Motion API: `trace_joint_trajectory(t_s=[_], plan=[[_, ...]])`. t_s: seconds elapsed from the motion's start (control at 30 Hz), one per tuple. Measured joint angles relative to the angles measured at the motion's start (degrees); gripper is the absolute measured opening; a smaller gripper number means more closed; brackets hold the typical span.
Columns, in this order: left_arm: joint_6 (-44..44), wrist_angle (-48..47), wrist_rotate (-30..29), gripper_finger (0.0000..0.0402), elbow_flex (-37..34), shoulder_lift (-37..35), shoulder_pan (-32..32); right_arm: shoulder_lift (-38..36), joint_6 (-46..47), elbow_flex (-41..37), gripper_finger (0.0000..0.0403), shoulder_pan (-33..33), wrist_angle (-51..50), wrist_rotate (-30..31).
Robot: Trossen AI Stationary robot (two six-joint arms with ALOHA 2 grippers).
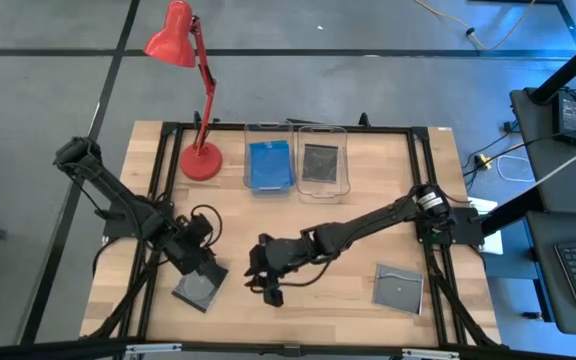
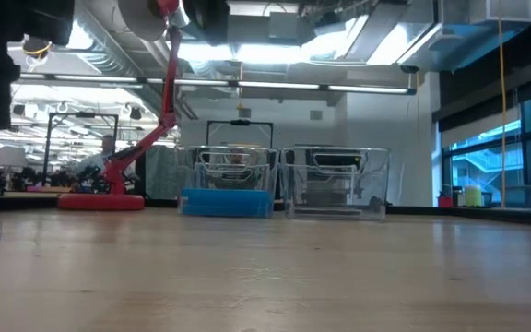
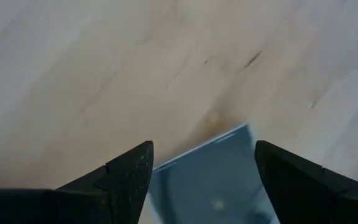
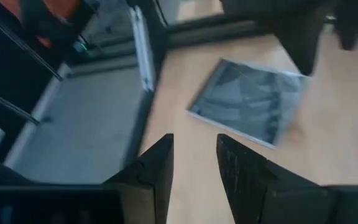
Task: Pick & place jewel cases by type
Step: Put the left black CD case into the right transparent bin
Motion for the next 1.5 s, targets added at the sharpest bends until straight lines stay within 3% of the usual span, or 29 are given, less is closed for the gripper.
trace_joint_trajectory(t_s=[0.27,0.4,0.5,0.63,0.73,0.9,1.13,1.27,1.5], plan=[[29.07,1.37,5.74,0.0276,0.0,4.49,2.96,0.0,7.86,0.0,0.0126,2.57,10.29,0.5],[44.19,3.19,13.33,0.0276,0.0,7.48,2.81,0.0,10.76,0.0,0.0126,4.12,9.57,8.04],[50.04,2.66,16.35,0.0276,0.0,9.7,3.02,0.0,13.87,0.0,0.0126,5.02,8.92,13.69],[51.53,3.81,16.34,0.0276,0.0,13.16,4.73,0.0,17.23,0.0,0.0126,5.92,8.11,18.63],[55.49,7.02,21.14,0.0276,0.0,15.86,6.64,0.0,18.56,0.0,0.0126,6.41,8.13,21.02],[62.23,10.1,25.18,0.0276,0.0,19.65,7.7,0.0,18.6,0.0,0.0126,6.91,8.12,21.14],[63.33,9.9,27.8,0.0276,0.0,19.45,5.94,0.0,18.6,0.0,0.0126,6.99,8.08,21.14],[59.77,11.41,26.5,0.0276,0.0,18.79,2.08,0.0,18.6,0.0,0.0126,6.99,7.92,21.16],[54.96,13.31,18.1,0.0276,0.0,18.75,-2.96,0.0,18.51,0.0,0.0126,6.99,5.63,21.16]])
